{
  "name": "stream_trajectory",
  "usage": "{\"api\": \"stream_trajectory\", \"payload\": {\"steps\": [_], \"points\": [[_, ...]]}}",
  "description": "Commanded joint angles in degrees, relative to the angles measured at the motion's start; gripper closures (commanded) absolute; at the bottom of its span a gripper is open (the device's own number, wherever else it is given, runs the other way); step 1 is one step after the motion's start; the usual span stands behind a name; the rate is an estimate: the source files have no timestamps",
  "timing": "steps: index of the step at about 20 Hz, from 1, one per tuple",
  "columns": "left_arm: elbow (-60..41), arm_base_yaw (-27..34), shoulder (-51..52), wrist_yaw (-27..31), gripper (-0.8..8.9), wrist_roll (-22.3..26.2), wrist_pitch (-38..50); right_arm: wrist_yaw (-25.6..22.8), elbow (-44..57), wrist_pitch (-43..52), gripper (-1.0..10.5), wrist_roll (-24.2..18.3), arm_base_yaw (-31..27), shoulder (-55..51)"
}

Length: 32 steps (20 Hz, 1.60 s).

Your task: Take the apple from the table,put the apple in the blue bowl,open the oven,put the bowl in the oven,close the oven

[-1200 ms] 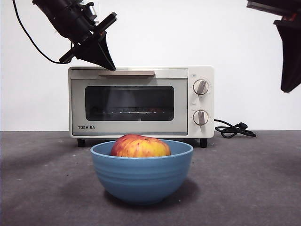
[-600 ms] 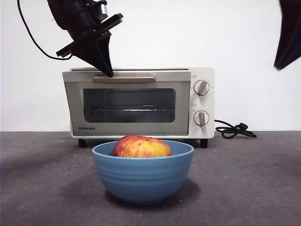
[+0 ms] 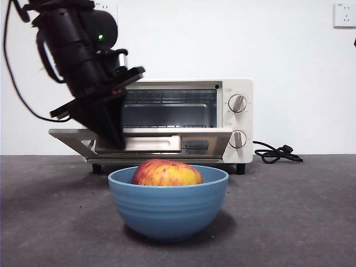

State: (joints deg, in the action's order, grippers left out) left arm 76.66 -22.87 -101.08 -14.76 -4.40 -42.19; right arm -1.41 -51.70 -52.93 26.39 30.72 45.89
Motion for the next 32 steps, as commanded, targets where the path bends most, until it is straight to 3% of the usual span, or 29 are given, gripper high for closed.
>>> {"api": "stream_trajectory", "payload": {"steps": [1, 11, 18, 20, 25, 28, 30, 32], "points": [[-1.2, 1.2, 1.9, 2.8, 8.19, -1.2, 5.4, -0.5, 0.5, 0.2, 9.5, 0.5, 0.0, 0.0], [-10.4, 0.9, 5.0, 2.8, 8.19, -2.1, 9.3, -1.6, 0.5, -2.0, 9.5, 0.2, 0.0, 0.0], [-10.8, -1.4, 7.8, 2.4, 8.19, -2.3, 6.2, -1.5, 0.5, -3.1, 9.5, 0.2, 0.0, 0.0], [-10.8, -2.3, 11.3, 2.4, 8.19, -2.2, 4.9, -0.1, 0.5, -3.0, 9.5, 0.3, 0.0, 0.3], [-10.8, -2.7, 24.2, 2.8, 8.19, -1.8, -2.3, 8.8, 0.5, 0.0, 9.4, -1.2, 0.1, 6.5], [-10.8, -2.7, 31.9, 3.5, 8.18, -0.9, -7.8, 12.7, 0.5, 4.2, 8.1, -0.9, 1.3, 13.1], [-10.8, -2.7, 36.6, 7.2, 8.18, -0.5, -11.8, 14.0, 0.5, 7.0, 8.1, -0.3, 2.9, 17.4], [-10.8, -2.7, 40.5, 9.8, 8.18, -0.6, -15.4, 14.5, 0.5, 9.8, 6.8, 0.8, 4.7, 21.4]]}}
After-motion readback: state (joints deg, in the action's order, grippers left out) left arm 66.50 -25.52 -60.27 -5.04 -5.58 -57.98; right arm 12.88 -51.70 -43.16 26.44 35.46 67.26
